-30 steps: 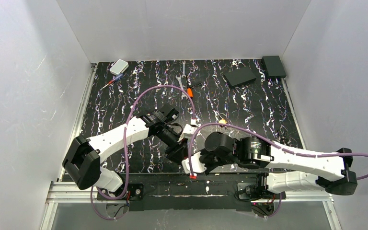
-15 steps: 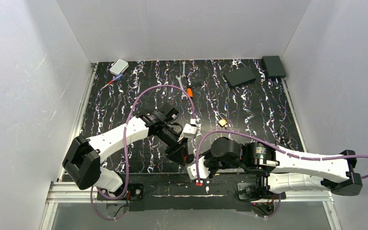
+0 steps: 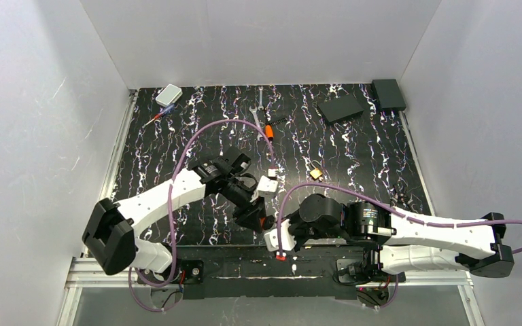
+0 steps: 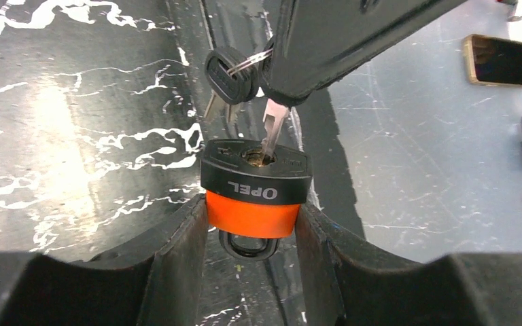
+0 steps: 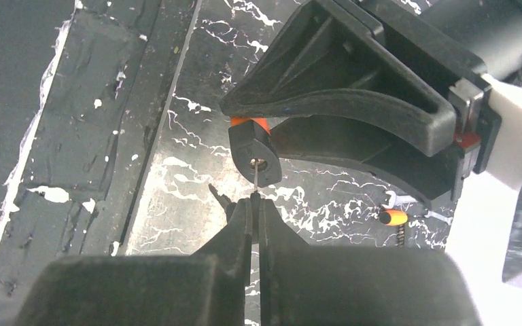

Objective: Unlock with the key

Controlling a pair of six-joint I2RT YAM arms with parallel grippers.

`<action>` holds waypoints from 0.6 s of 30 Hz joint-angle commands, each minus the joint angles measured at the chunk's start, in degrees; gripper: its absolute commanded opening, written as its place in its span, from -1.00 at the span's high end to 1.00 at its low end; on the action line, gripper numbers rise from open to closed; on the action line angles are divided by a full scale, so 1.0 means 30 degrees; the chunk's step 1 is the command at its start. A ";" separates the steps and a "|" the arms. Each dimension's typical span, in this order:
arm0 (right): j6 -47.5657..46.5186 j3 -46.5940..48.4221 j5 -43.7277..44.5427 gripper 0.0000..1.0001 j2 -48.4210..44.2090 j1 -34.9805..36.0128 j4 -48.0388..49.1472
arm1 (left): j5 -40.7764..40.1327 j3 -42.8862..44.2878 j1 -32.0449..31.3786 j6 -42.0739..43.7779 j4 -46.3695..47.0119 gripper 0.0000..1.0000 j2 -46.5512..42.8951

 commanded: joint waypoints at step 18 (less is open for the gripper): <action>-0.4618 -0.0404 0.2014 0.97 0.1230 0.1192 0.1948 | 0.1082 -0.0487 -0.0085 0.0222 0.3537 1.00 -0.2712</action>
